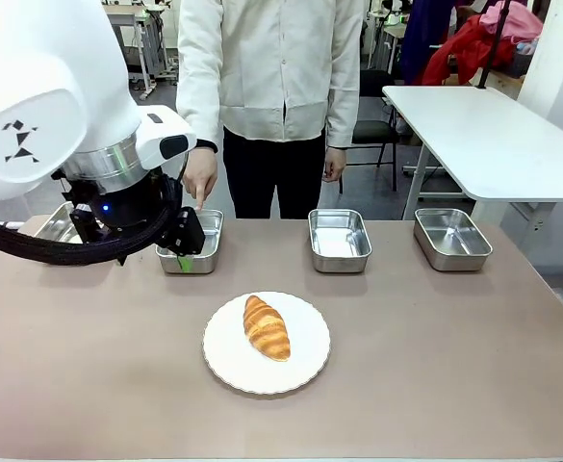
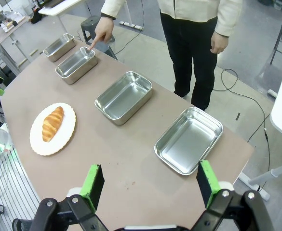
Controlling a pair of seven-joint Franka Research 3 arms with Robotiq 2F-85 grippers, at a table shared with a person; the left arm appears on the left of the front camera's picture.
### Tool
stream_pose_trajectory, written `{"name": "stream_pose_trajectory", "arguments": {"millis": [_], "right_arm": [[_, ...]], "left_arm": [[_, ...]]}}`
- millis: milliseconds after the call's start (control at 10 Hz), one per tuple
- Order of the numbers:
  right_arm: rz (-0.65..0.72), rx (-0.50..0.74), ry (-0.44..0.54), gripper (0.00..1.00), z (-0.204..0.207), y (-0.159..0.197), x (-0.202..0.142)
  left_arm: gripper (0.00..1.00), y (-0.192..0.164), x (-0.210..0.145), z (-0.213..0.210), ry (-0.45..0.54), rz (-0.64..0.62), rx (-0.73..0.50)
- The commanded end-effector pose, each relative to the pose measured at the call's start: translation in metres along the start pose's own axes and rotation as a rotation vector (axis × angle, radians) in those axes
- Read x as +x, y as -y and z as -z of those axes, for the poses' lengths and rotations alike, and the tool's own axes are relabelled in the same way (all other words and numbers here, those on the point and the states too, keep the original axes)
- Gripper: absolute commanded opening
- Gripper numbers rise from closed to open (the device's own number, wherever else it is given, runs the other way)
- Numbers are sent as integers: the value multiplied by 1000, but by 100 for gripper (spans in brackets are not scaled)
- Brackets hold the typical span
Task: Place the bread in the container.
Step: Place the Butter Roll into the Airtight Container indicated by the human.
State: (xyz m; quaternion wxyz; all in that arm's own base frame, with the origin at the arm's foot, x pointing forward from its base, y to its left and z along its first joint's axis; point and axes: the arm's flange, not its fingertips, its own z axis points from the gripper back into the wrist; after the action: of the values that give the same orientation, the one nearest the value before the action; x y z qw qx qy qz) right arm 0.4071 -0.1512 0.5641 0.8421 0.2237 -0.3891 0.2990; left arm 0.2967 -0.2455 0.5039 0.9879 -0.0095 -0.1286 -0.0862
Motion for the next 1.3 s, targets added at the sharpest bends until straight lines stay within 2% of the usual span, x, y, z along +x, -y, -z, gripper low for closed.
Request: {"name": "stream_pose_trajectory", "arguments": {"millis": [0, 400, 600, 800, 1000, 1200], "right_arm": [[-13, 7, 24, 100, 1, 1, 1], [-13, 7, 24, 100, 1, 1, 1], [-13, 7, 24, 100, 1, 1, 1], [-13, 7, 24, 100, 1, 1, 1], [-13, 7, 24, 100, 1, 1, 1], [-13, 7, 24, 100, 1, 1, 1]], "left_arm": [[100, -13, 3, 1, 36, 19, 38], [100, -9, 5, 0, 19, 12, 31], [100, 18, 23, 27, -23, -88, 0], [100, 56, 38, 47, -18, -142, 42], [100, 86, 36, 68, 21, -220, 29], [100, 105, 30, 92, 6, -348, -10]]}}
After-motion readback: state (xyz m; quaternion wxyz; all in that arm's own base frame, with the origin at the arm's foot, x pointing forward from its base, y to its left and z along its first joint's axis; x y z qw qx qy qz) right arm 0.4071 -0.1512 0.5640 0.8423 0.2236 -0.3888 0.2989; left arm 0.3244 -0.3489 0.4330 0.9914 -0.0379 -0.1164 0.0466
